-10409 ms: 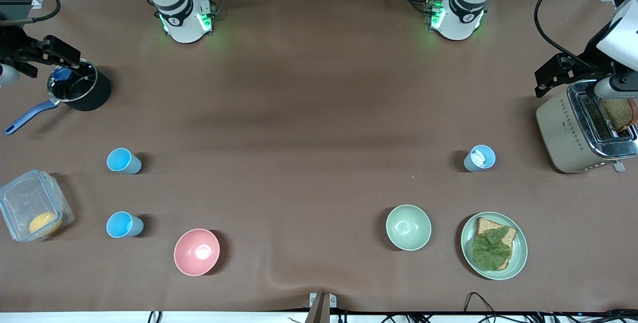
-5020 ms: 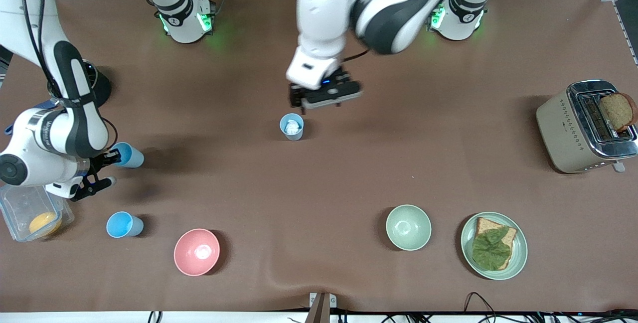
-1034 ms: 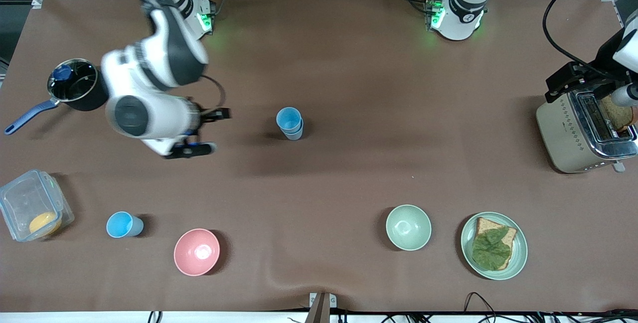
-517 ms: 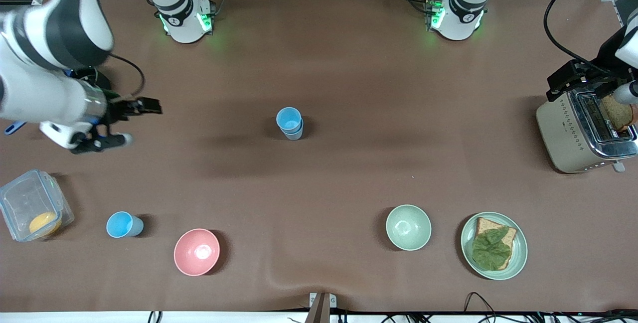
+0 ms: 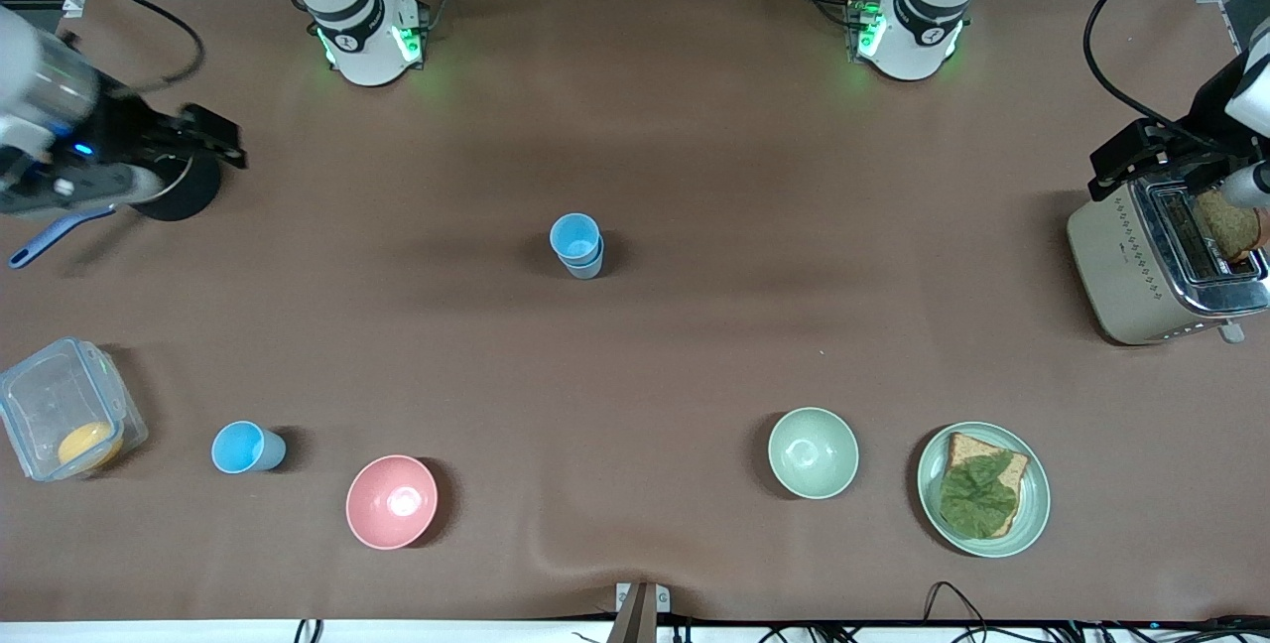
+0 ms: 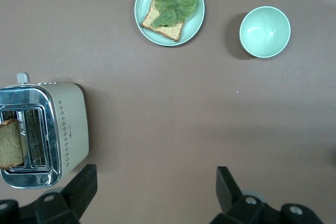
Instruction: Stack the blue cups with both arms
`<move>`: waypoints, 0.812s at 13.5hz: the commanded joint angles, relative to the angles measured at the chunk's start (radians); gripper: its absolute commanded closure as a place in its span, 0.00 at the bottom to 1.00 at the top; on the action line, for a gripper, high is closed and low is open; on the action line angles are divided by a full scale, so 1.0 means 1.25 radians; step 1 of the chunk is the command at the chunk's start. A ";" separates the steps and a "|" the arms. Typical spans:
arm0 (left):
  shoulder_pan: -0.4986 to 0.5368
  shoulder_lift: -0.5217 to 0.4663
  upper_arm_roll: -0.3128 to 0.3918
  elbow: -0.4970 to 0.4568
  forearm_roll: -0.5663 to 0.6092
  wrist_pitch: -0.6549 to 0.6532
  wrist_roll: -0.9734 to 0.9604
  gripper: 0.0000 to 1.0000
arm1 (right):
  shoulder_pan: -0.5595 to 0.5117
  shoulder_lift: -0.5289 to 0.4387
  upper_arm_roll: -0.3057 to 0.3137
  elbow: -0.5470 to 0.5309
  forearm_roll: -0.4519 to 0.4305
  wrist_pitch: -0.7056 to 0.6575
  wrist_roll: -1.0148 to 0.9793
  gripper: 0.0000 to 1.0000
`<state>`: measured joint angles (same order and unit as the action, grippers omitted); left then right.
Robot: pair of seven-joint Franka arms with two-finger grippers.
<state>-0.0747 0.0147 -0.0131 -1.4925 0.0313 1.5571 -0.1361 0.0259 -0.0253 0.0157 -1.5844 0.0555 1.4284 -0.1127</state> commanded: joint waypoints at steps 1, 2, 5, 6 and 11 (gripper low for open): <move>0.002 -0.014 -0.003 -0.001 -0.010 -0.009 0.006 0.00 | -0.051 0.010 0.016 0.048 -0.017 -0.014 -0.064 0.00; 0.002 -0.014 -0.003 -0.003 -0.010 -0.009 0.006 0.00 | -0.055 0.013 0.010 0.056 -0.040 -0.011 -0.068 0.00; 0.003 -0.028 -0.003 -0.003 -0.009 -0.016 0.008 0.00 | -0.059 0.010 0.007 0.053 -0.092 0.016 -0.061 0.00; 0.003 -0.028 -0.003 -0.003 -0.009 -0.016 0.008 0.00 | -0.071 0.010 0.007 0.053 -0.085 0.027 -0.057 0.00; 0.003 -0.030 -0.002 -0.004 -0.009 -0.023 0.008 0.00 | -0.076 0.012 0.007 0.040 -0.064 0.046 -0.056 0.00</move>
<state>-0.0760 -0.0048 -0.0145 -1.4921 0.0313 1.5460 -0.1360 -0.0520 -0.0172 0.0127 -1.5378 -0.0368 1.4789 -0.1841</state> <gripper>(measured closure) 0.000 0.000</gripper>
